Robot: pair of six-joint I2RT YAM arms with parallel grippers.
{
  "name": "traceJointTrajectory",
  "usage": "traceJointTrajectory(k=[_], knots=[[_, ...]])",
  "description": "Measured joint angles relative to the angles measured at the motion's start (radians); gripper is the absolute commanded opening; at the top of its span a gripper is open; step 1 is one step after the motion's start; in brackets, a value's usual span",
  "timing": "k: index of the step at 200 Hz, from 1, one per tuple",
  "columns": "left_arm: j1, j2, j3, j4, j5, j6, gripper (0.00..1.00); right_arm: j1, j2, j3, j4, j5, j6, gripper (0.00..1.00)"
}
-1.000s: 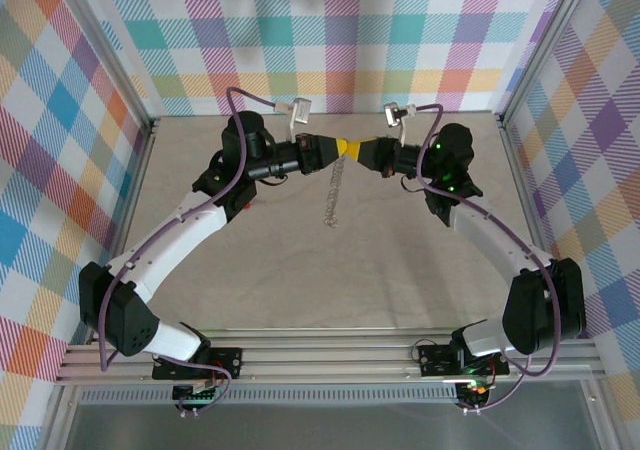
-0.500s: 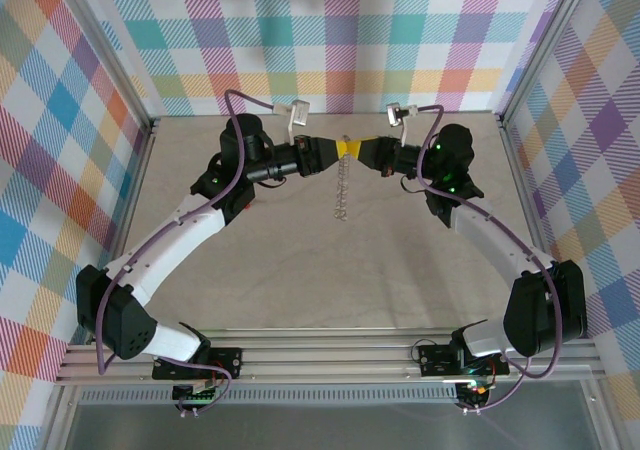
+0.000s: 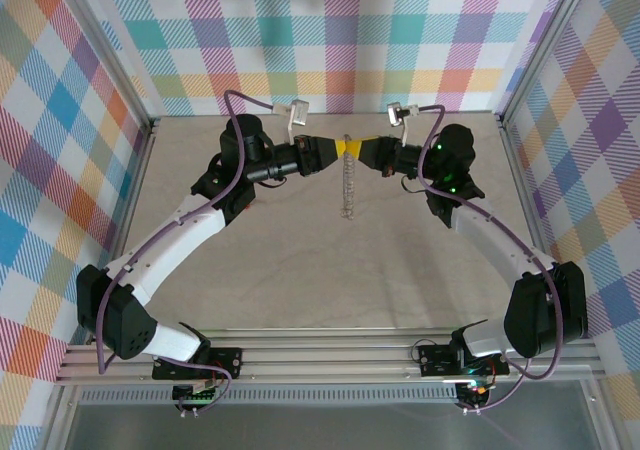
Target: Put the keys on the keyring
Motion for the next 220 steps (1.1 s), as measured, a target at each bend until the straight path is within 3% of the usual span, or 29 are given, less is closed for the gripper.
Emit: traceJointTrajectory(k=[33, 111, 132, 153, 169, 185, 220], knots=[[0.0, 0.009, 0.0, 0.01, 0.003, -0.001, 0.24, 0.0, 0.0, 0.0, 0.0, -0.001, 0.0, 0.0], [-0.001, 0.029, 0.0, 0.031, 0.01, 0.002, 0.0, -0.008, 0.0, -0.003, -0.004, -0.003, -0.003, 0.0], [-0.001, 0.029, 0.0, 0.026, 0.007, 0.008, 0.0, -0.009, 0.0, -0.003, -0.005, -0.003, -0.003, 0.0], [-0.005, 0.029, 0.001, 0.01, -0.006, 0.033, 0.0, -0.018, 0.0, -0.003, -0.026, 0.003, -0.006, 0.29], [-0.01, 0.029, 0.003, -0.013, -0.033, 0.064, 0.0, -0.036, -0.005, -0.004, -0.07, 0.016, -0.007, 0.42], [-0.011, 0.029, 0.008, -0.068, -0.064, 0.103, 0.0, -0.07, -0.045, -0.005, -0.134, 0.045, -0.021, 0.48], [-0.011, 0.037, 0.058, -0.161, -0.106, 0.189, 0.0, -0.132, -0.167, -0.006, -0.195, 0.095, -0.034, 0.49]])
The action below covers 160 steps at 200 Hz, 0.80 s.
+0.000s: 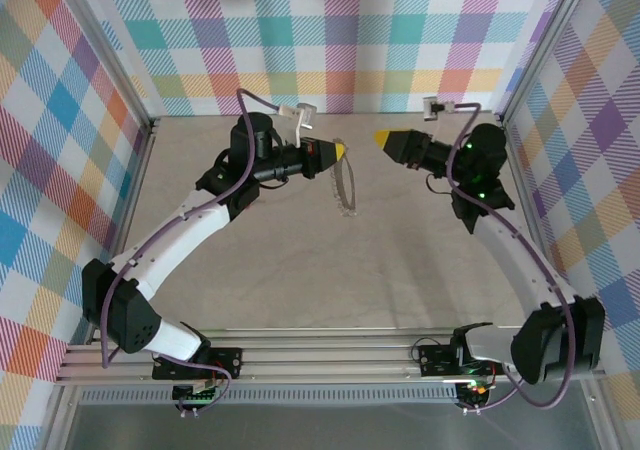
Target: Put the keys on the keyring
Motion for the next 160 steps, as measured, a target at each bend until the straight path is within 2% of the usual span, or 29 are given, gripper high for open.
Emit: traceJointTrajectory(k=[48, 103, 160], knots=[[0.0, 0.003, 0.011, 0.027, -0.019, 0.1, 0.0, -0.001, -0.022, -0.036, -0.013, 0.014, 0.006, 0.47], [0.0, 0.01, -0.076, 0.269, -0.002, 0.169, 0.0, -0.001, -0.027, -0.064, -0.071, 0.01, -0.006, 0.46], [0.0, 0.045, -0.079, 0.414, 0.09, 0.196, 0.0, -0.001, -0.078, -0.047, -0.203, -0.039, -0.124, 0.43]])
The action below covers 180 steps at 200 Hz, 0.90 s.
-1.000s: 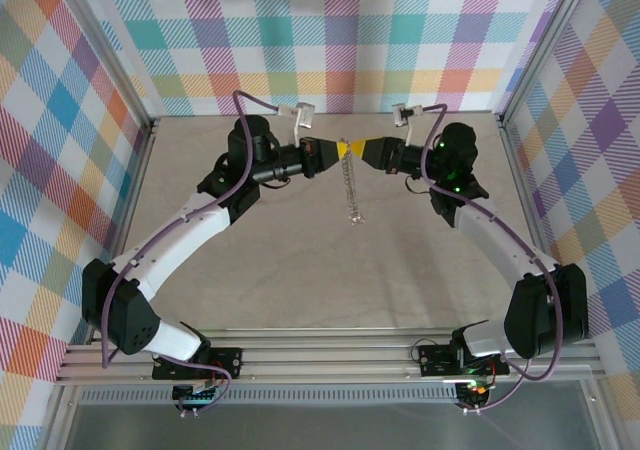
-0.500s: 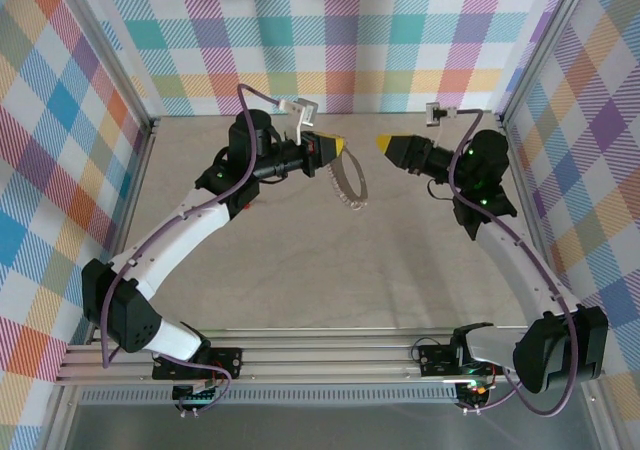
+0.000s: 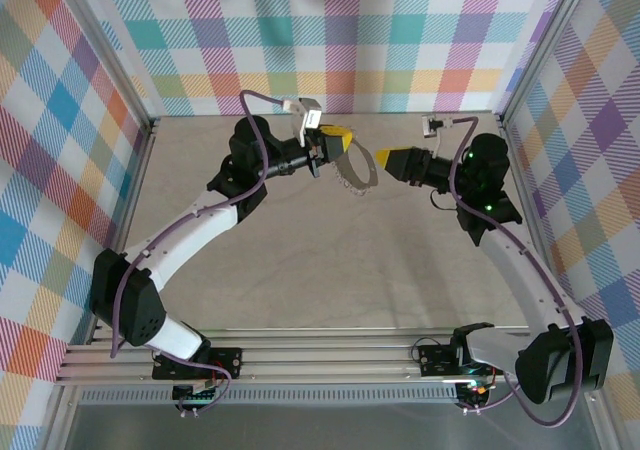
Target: Put the keys on the keyring
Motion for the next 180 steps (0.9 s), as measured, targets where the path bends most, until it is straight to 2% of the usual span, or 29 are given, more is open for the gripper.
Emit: traceJointTrajectory(k=[72, 180], knots=[[0.0, 0.0, -0.019, 0.17, 0.111, -0.039, 0.0, 0.0, 0.01, 0.044, -0.016, -0.029, -0.044, 0.4], [-0.001, 0.0, -0.027, 0.222, 0.212, -0.049, 0.0, 0.0, 0.079, 0.096, 0.193, -0.14, 0.109, 0.33]])
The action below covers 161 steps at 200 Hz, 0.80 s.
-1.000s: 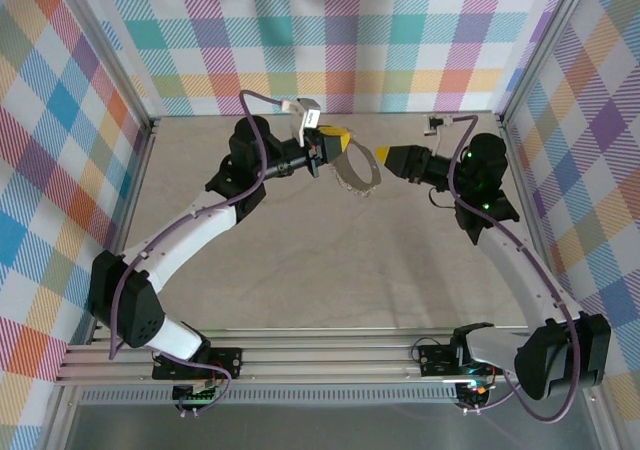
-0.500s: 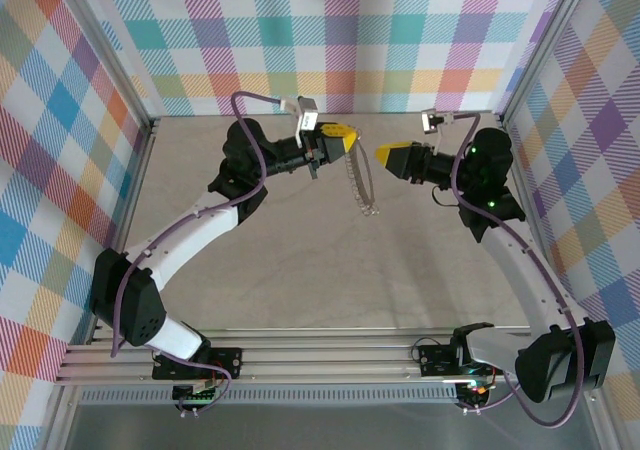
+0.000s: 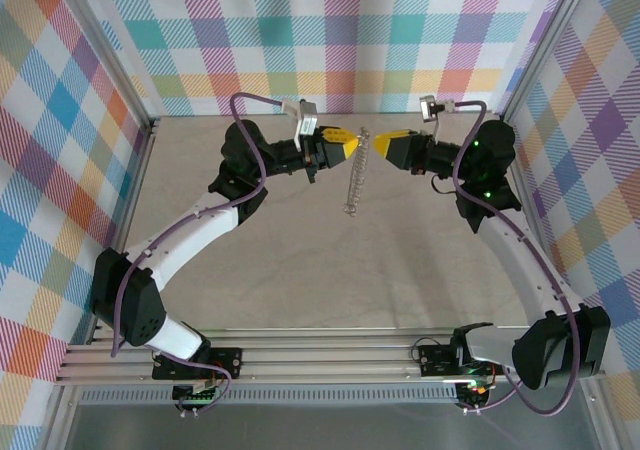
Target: Put the keys on the keyring
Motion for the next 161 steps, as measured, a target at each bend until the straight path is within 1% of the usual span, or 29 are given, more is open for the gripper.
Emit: traceJointTrajectory(k=[59, 161], knots=[[-0.001, 0.0, 0.0, -0.001, 0.007, 0.0, 0.0, 0.0, 0.029, 0.002, 0.094, -0.019, 0.076, 0.3], [-0.001, 0.0, 0.0, -0.001, 0.006, 0.0, 0.0, 0.05, 0.061, 0.053, 0.115, -0.031, 0.094, 0.29]])
